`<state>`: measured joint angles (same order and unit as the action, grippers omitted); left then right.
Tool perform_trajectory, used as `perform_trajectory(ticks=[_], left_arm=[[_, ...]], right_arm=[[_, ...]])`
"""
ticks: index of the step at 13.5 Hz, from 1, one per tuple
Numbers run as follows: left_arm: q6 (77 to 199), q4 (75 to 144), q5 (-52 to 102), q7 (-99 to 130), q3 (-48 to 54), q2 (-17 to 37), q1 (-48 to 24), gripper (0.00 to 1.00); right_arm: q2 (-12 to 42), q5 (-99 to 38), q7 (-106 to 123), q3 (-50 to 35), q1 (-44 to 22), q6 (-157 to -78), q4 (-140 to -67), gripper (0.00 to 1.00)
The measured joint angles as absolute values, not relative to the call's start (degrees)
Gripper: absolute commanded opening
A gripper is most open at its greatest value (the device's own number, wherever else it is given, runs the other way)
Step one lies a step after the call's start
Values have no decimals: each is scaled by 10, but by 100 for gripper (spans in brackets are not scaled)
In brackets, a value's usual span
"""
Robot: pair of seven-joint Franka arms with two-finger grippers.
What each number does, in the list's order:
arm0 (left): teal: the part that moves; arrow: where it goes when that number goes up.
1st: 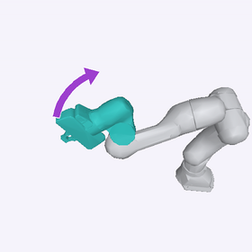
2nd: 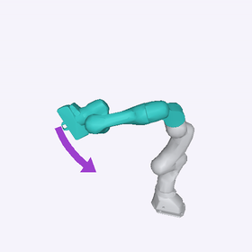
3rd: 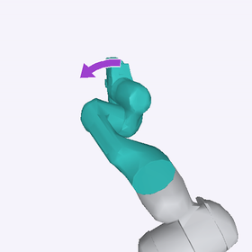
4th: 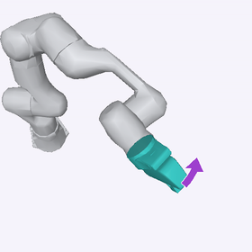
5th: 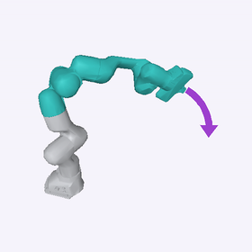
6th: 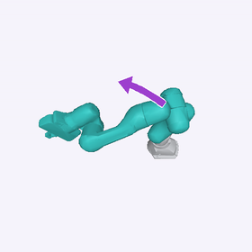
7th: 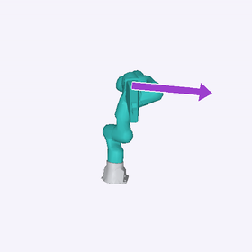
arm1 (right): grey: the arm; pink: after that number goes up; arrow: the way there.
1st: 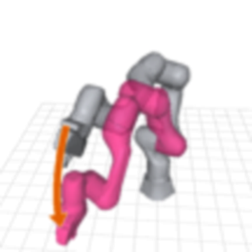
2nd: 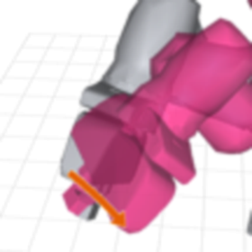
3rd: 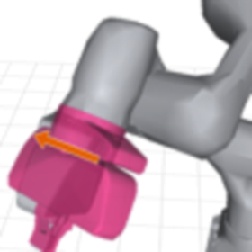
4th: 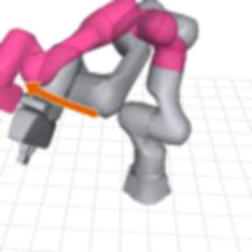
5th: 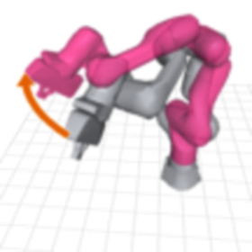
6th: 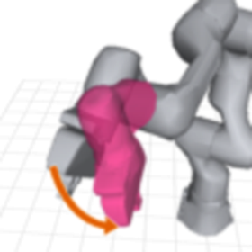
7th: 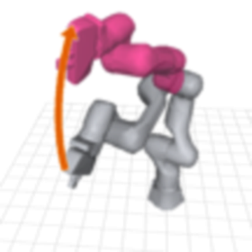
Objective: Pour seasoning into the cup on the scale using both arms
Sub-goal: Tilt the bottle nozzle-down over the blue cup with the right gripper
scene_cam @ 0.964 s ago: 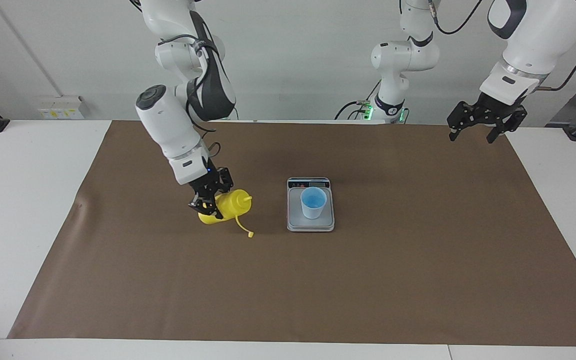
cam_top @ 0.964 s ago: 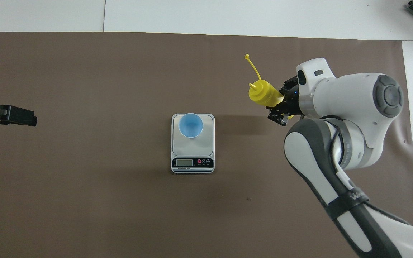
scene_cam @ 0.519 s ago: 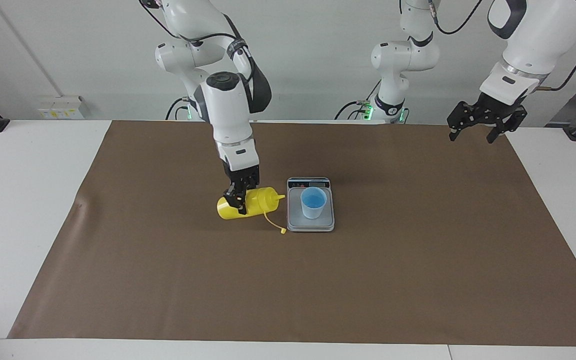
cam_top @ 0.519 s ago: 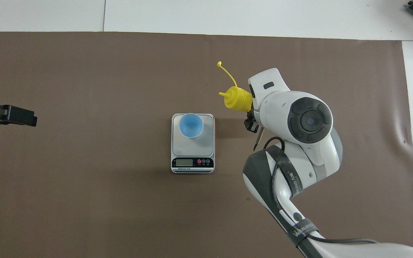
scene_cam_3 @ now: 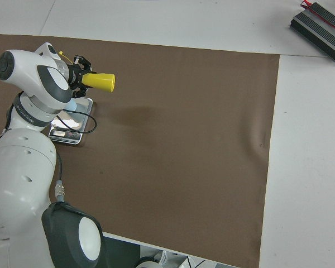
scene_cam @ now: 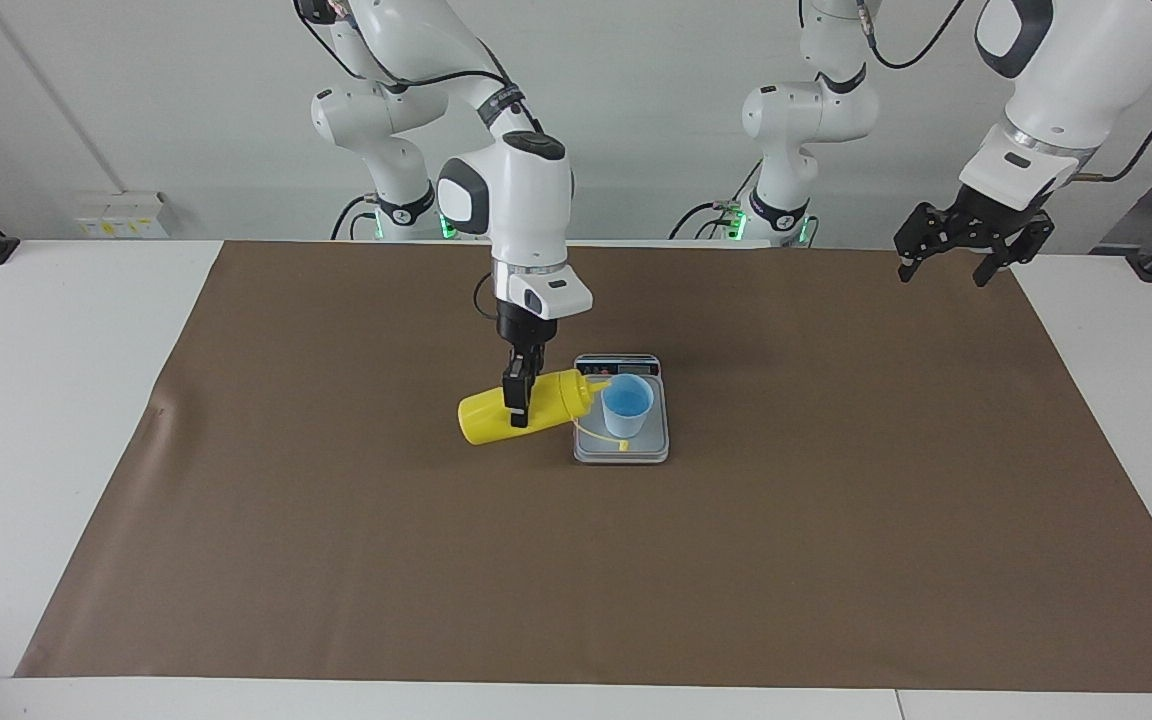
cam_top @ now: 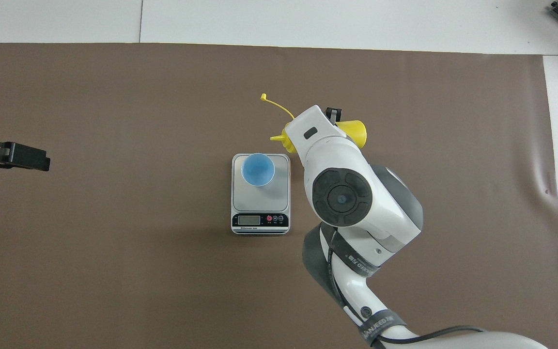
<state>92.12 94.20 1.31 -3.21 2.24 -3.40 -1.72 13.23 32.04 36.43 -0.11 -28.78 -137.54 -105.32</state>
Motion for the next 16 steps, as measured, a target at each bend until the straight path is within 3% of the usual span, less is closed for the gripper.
perform_trajectory(ticks=[9,16], left_arm=[[921,942,13,-32,22,-34,-17,100],[921,942,13,-32,22,-34,-17,100]], right_arm=[[161,555,315,-1,-364,-1306,-1049,0],[183,692,294,-1,-385,-1263,-1049,0]])
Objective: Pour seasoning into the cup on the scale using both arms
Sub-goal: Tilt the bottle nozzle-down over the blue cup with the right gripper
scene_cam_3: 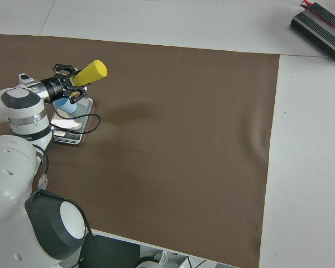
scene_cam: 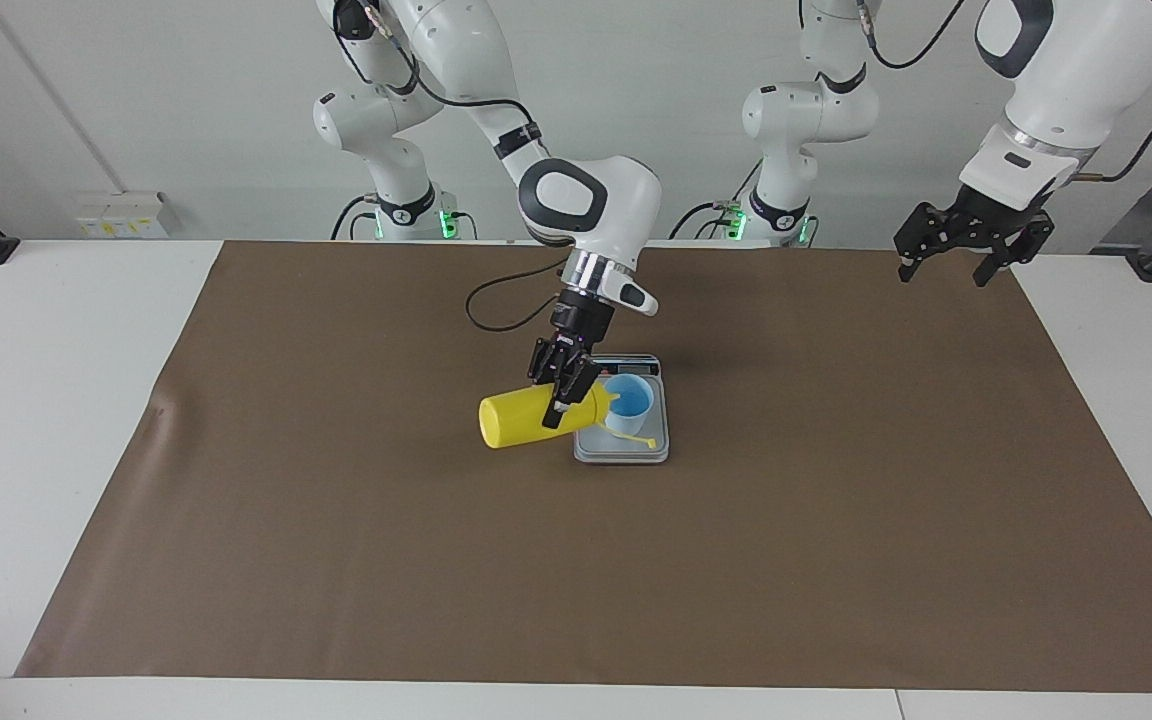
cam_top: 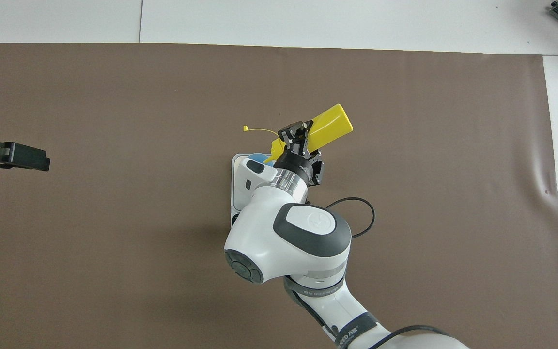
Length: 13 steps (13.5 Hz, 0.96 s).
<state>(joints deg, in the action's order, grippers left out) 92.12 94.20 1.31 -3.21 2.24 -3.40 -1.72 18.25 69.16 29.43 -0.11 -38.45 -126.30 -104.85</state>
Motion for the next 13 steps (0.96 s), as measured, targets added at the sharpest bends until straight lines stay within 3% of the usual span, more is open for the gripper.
perform_trajectory(ticks=[13], left_arm=[[921,942,13,-32,22,-34,-17,100]], right_arm=[[188,723,281,0,-393,-1246,-1041,0]])
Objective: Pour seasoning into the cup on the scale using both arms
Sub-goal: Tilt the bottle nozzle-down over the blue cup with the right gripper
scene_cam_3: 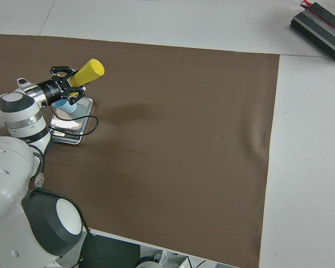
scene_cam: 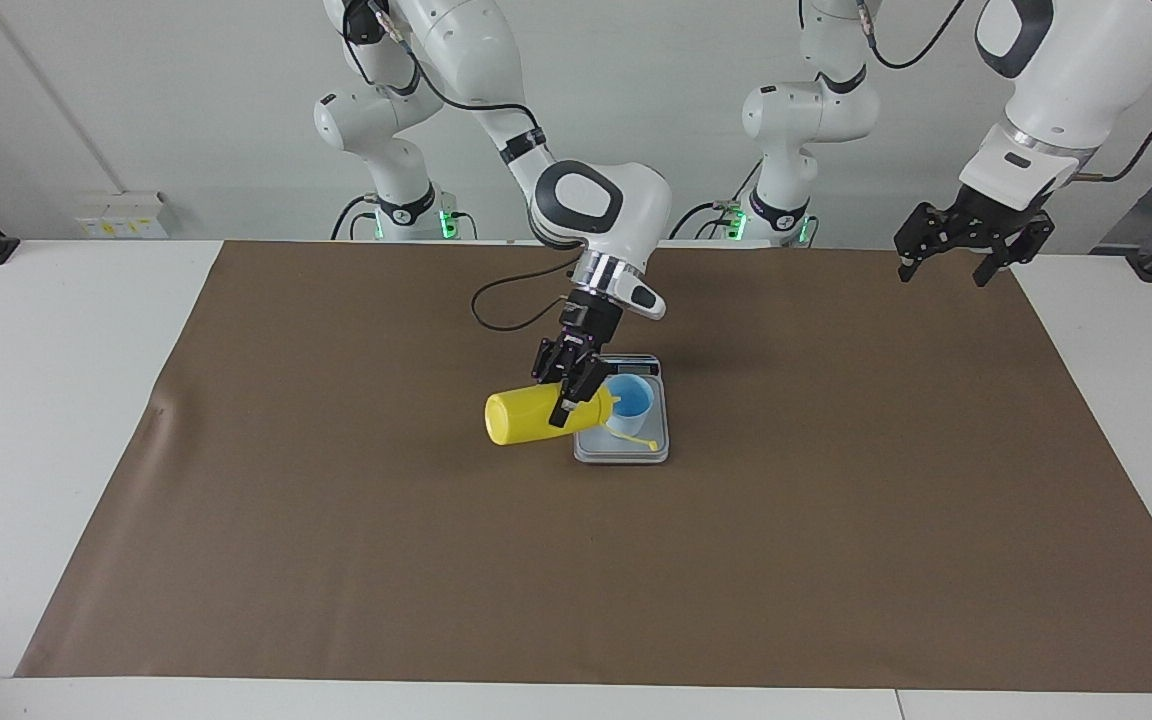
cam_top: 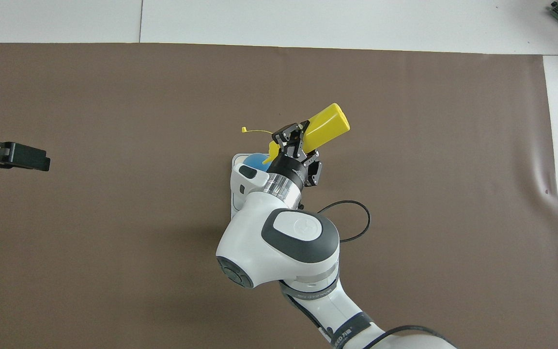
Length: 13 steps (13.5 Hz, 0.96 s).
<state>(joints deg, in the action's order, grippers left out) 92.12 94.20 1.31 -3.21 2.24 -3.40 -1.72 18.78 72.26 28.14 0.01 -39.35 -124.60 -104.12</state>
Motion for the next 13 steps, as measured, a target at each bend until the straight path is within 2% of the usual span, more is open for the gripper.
perform_trajectory(ticks=[5,13], left_arm=[[921,942,13,-32,22,-34,-17,100],[921,942,13,-32,22,-34,-17,100]], right_arm=[[175,675,277,1,-379,-1281,-1036,0],[127,446,276,1,-327,-1337,-1036,0]])
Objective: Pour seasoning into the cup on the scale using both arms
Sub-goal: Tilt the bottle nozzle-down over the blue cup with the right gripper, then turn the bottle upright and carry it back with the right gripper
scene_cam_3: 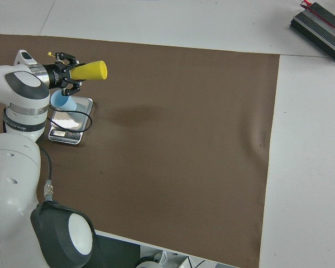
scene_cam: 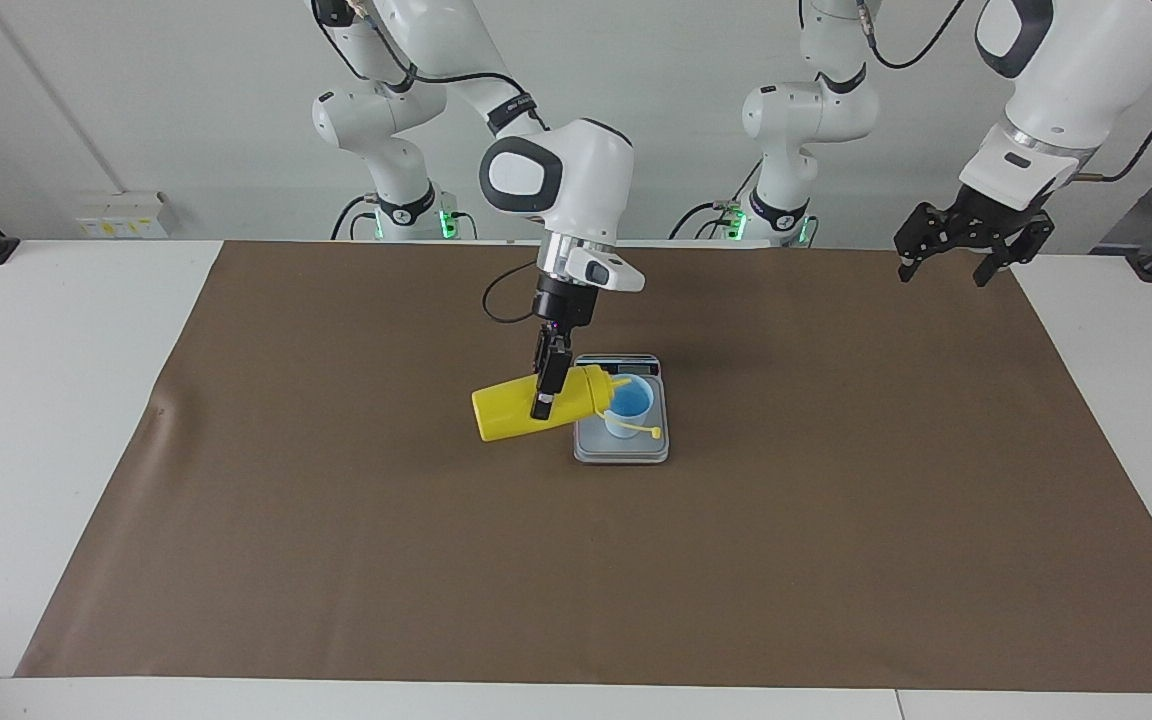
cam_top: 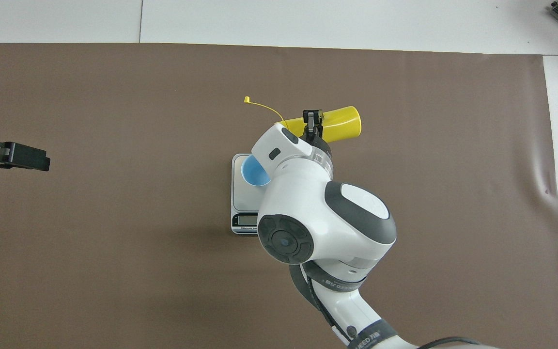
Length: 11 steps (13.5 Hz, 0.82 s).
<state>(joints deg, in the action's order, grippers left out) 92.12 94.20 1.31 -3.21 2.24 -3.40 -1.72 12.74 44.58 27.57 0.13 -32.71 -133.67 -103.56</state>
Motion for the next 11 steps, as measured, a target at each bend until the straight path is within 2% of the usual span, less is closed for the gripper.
perform_trajectory(ticks=[6,11], left_arm=[[921,942,13,-32,22,-34,-17,100],[921,942,13,-32,22,-34,-17,100]], right_arm=[[97,266,278,2,-291,-1337,-1036,0],[78,94,380,4,-227,-1337,-1037,0]])
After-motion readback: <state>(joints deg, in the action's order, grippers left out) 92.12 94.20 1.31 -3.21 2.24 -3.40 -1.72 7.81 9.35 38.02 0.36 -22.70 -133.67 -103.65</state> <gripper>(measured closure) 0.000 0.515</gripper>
